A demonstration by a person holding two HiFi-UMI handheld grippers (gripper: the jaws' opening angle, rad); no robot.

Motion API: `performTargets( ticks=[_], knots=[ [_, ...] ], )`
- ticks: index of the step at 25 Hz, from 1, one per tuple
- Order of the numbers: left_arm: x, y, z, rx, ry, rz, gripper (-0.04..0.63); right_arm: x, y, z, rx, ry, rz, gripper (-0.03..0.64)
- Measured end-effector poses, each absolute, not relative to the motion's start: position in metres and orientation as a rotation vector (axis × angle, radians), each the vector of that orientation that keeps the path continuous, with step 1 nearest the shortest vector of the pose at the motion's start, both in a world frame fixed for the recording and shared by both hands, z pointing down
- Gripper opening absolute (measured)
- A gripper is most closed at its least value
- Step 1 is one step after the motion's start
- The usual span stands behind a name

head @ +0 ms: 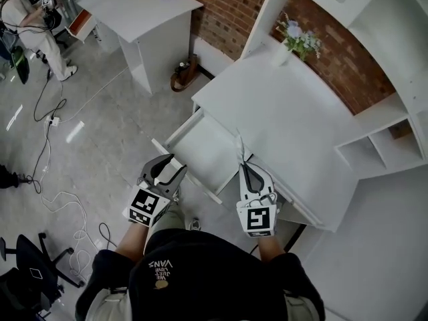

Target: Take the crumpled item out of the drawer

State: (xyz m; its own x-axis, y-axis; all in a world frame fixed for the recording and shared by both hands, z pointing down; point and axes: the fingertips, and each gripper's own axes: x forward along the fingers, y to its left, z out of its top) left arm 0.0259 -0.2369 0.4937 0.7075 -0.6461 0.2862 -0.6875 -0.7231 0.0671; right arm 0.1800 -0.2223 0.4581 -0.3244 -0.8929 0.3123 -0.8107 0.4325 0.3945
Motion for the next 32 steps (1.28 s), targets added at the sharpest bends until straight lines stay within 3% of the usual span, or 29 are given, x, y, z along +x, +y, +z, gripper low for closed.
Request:
performTargets(
  ticks=[17, 32],
  knots=[
    [0.013, -0.185, 0.453, 2.771, -1.232, 0.328, 0.154, 0.197, -0.148, 0.39, 1.55, -2.365, -0.256, -0.002],
    [0.002, -0.147, 0.442, 2.761, -1.333, 0.306, 0.022, 0.193, -0.107, 0.392, 1.536, -2.437, -0.135, -0.002]
  ],
)
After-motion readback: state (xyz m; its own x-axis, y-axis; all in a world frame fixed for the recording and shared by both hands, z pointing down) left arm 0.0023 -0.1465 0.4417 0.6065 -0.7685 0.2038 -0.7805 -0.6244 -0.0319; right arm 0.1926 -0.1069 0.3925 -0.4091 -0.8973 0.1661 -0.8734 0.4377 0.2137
